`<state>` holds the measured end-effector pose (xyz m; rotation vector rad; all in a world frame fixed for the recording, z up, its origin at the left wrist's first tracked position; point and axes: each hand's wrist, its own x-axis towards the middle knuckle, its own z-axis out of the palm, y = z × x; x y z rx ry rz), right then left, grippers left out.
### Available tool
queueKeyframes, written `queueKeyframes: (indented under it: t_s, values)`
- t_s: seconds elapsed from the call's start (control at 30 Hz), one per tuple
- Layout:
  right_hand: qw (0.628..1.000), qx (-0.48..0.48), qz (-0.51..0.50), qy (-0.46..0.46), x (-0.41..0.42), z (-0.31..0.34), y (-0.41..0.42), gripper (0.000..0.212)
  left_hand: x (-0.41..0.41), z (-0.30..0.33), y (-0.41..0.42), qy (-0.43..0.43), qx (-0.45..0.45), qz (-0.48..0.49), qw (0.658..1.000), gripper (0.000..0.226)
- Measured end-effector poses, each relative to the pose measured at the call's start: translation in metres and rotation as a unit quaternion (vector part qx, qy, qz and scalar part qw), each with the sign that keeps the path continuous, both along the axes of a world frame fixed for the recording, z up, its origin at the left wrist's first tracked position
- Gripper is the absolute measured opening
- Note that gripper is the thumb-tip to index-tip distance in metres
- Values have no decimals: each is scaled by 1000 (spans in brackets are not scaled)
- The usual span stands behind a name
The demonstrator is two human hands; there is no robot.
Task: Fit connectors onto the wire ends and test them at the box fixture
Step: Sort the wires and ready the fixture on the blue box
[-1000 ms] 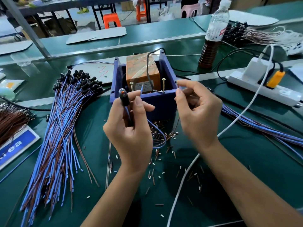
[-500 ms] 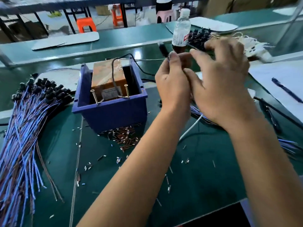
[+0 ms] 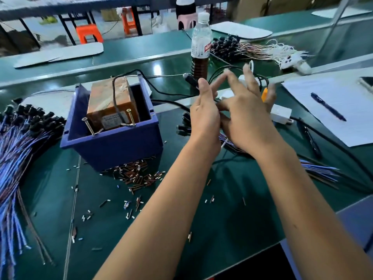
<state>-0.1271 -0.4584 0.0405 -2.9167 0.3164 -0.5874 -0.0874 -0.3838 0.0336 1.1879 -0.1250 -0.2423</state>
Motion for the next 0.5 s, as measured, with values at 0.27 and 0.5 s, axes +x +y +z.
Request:
queueKeyframes:
  t_s: [0.27, 0.5]
  values:
    - [910, 201, -80, -354, -5, 15, -29, 35, -8, -50, 12, -184, 439, -28, 879, 30]
    - [875, 179, -57, -445, -25, 43, -45, 31, -4, -52, 18, -271, 564, -35, 779, 22]
